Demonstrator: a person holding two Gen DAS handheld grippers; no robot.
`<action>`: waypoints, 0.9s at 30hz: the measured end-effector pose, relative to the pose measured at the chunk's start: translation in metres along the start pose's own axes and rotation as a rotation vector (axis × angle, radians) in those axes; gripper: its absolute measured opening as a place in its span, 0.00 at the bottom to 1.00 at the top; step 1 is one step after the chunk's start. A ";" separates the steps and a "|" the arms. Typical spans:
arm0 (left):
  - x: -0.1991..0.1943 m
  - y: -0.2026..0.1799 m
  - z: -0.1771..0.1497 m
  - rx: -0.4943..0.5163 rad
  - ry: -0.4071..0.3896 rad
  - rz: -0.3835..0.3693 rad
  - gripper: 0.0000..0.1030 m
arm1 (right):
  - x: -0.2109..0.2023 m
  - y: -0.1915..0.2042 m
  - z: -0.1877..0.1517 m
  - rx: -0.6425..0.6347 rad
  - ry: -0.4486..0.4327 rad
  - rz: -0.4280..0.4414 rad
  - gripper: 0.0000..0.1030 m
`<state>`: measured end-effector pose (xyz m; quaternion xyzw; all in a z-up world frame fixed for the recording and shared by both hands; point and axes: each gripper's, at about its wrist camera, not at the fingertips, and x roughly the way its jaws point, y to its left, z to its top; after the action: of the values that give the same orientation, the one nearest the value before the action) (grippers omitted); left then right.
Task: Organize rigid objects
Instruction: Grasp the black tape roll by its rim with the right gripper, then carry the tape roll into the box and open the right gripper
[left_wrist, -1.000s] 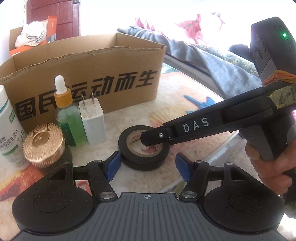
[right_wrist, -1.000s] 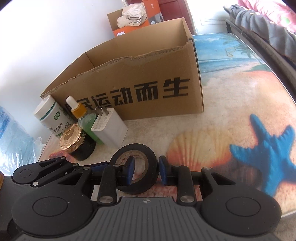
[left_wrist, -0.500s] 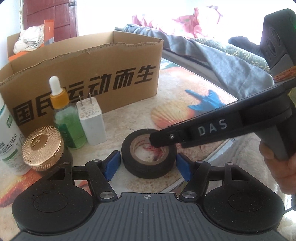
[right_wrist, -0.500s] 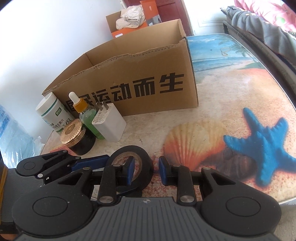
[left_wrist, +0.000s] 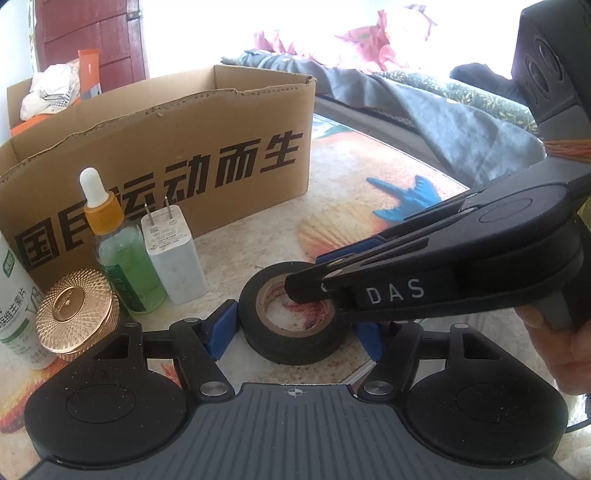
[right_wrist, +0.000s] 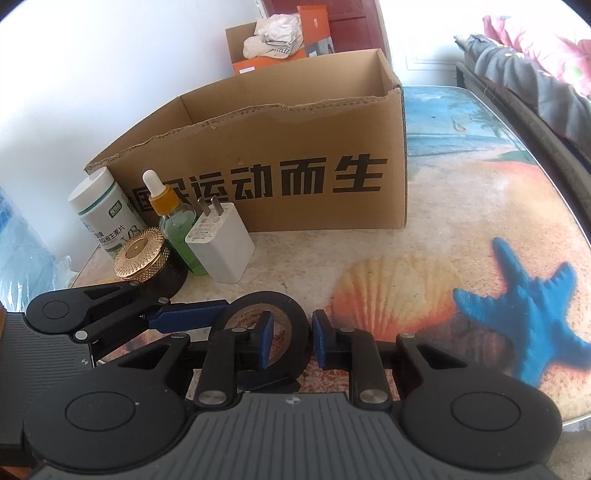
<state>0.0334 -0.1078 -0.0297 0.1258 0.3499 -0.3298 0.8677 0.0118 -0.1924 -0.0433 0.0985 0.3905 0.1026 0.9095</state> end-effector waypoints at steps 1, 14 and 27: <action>0.000 0.000 0.000 0.001 -0.005 0.005 0.65 | 0.000 0.001 -0.001 -0.005 -0.003 -0.002 0.24; -0.011 -0.005 -0.001 -0.008 -0.059 -0.004 0.65 | -0.012 0.001 -0.004 0.028 -0.025 -0.017 0.21; -0.049 -0.026 0.009 0.053 -0.175 0.014 0.65 | -0.063 0.012 -0.002 0.031 -0.145 -0.029 0.21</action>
<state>-0.0052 -0.1073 0.0115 0.1219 0.2630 -0.3427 0.8936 -0.0333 -0.1976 0.0016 0.1141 0.3267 0.0760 0.9351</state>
